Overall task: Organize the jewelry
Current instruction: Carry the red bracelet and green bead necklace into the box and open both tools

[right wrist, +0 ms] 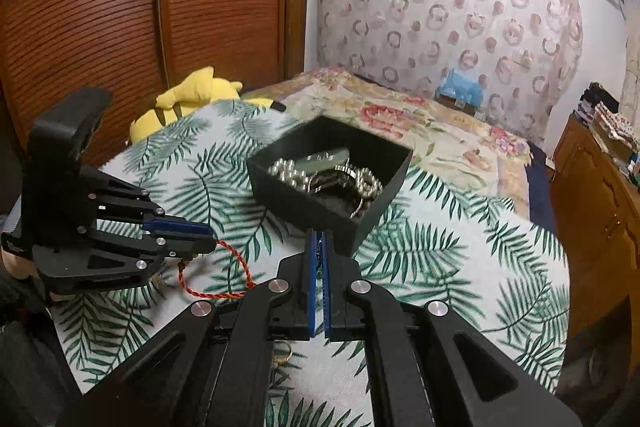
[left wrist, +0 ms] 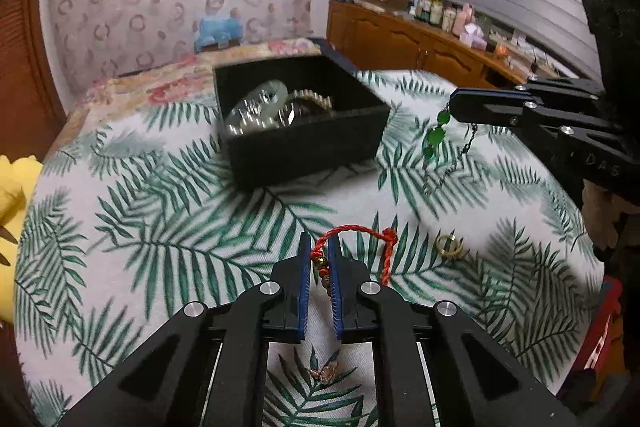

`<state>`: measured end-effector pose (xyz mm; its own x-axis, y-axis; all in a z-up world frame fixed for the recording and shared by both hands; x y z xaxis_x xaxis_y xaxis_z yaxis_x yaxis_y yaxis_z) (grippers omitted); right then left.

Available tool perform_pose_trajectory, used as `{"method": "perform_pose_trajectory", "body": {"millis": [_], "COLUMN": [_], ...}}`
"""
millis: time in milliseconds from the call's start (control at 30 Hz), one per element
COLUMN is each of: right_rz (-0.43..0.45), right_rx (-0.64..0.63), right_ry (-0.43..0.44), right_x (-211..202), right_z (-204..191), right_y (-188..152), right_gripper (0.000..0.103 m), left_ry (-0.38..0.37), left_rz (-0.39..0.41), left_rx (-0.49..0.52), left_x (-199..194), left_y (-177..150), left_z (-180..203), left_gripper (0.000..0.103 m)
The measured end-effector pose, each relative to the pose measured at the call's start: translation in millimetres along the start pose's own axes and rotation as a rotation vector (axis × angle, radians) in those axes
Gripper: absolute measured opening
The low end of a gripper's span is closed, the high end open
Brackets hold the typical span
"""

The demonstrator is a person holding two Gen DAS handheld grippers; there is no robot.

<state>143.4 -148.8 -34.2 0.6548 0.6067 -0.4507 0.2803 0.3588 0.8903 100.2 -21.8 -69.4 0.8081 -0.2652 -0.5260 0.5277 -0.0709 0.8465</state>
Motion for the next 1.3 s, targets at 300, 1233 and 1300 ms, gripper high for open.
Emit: {"method": "perform_pose_trajectory", "body": {"millis": [300, 1233, 1300], "right_rz": [0.069, 0.018, 0.005], "right_rx": [-0.018, 0.081, 0.083], "right_ry": [-0.024, -0.051, -0.057], "right_x": [1.6, 52.5, 49.2], "right_z": [7.6, 43.8, 44.0], "right_y": [39.2, 27.5, 19.4], "right_gripper": [0.003, 0.005, 0.005], "left_ry": [0.022, 0.097, 0.103], "left_rz": [0.087, 0.164, 0.150], "left_rx": [0.004, 0.049, 0.057], "left_x": [-19.5, 11.4, 24.9], "left_y": [29.8, 95.2, 98.2], "left_z": [-4.7, -28.3, -27.5], "left_gripper": [0.008, 0.008, 0.008]}}
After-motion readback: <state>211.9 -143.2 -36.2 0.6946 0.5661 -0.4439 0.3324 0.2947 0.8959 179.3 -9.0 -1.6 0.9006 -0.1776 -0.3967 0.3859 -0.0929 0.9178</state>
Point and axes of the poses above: each gripper's, at about its wrist camera, not at the fingertips, and x roughly the way its jaws point, z to its right, y to its top, the point moved 1 cm from there along x, roughly the way its jaws point, and after that the axes turned 13 degrees about z, right-handed, at the moved point
